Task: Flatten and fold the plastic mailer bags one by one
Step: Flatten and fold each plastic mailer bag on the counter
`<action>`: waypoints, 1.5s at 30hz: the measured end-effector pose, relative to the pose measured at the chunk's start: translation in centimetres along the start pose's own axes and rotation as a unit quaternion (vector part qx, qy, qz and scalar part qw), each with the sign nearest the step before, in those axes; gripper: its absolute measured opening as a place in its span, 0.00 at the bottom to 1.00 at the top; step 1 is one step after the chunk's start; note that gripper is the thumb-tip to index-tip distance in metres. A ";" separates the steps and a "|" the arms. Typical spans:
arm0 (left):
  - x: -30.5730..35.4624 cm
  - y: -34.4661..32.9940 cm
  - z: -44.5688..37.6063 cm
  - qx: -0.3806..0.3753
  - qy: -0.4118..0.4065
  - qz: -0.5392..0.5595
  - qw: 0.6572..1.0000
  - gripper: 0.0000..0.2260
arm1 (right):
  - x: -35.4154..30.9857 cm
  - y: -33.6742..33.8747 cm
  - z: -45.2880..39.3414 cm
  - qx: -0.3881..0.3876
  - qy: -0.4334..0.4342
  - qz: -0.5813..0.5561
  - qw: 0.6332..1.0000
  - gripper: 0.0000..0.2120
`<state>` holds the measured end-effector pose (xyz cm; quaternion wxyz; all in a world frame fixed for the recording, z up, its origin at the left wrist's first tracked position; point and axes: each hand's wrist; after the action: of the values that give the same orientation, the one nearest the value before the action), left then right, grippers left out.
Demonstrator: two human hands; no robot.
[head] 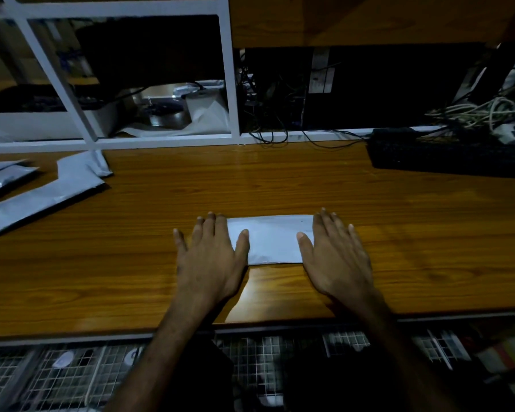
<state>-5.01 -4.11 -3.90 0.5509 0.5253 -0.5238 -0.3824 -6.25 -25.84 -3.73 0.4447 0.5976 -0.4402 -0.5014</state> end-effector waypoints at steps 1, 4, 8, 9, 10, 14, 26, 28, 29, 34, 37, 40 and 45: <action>-0.4 0.1 0.1 -0.007 0.003 0.001 1.000 0.36 | 0.3 0.0 0.0 0.001 0.003 -0.001 1.000 0.34; -1.2 0.6 0.3 -0.027 0.007 0.009 1.000 0.32 | 1.1 0.0 0.2 0.004 0.013 -0.002 1.000 0.31; -2.4 1.0 0.5 -0.047 0.006 0.016 0.999 0.30 | 2.2 0.5 0.4 0.002 0.021 0.005 1.000 0.29; -2.7 1.1 0.5 -0.047 0.006 0.014 0.999 0.29 | 2.4 0.6 0.5 0.003 0.021 0.008 1.000 0.29; -2.9 1.2 0.5 -0.047 0.006 0.011 0.999 0.29 | 2.6 0.6 0.5 0.004 0.021 0.009 1.000 0.29; -3.5 1.4 0.8 -0.045 0.011 0.013 0.999 0.27 | 3.2 0.6 0.7 0.012 0.020 0.005 1.000 0.28; -4.4 2.0 1.8 0.027 0.031 0.045 0.998 0.23 | 4.0 1.4 1.3 0.059 -0.002 -0.024 0.998 0.24; -3.9 2.4 1.8 0.050 0.036 0.066 0.996 0.22 | 3.5 1.6 1.2 0.098 -0.006 -0.046 0.994 0.21; -3.4 2.6 1.7 0.058 0.034 0.076 0.995 0.21 | 3.0 1.7 1.0 0.111 -0.002 -0.052 0.992 0.20; 0.9 3.4 0.6 0.053 -0.075 0.066 0.994 0.18 | -0.9 1.7 -0.9 0.100 0.081 -0.060 0.990 0.20; 3.2 2.9 -0.2 0.027 -0.138 0.053 0.989 0.15 | -3.3 1.3 -1.9 0.074 0.135 -0.060 0.986 0.20; 4.2 1.8 -0.6 0.018 -0.155 0.063 0.986 0.14 | -4.1 0.4 -2.1 0.038 0.162 -0.072 0.983 0.21; 4.0 0.0 0.1 0.030 -0.154 0.016 0.987 0.25 | -4.1 0.0 -1.6 0.001 0.175 -0.023 0.984 0.25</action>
<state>-4.48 -8.04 -3.24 0.4532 0.4681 -0.6222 -0.4339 -5.16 -21.69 -2.68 0.5031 0.6863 -0.3422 -0.3984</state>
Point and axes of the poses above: each hand's wrist, its own z-axis away from the middle knuckle, its own y-axis out of the back of the hand, x = y × z, and after that the axes turned 10 degrees about y, right-handed
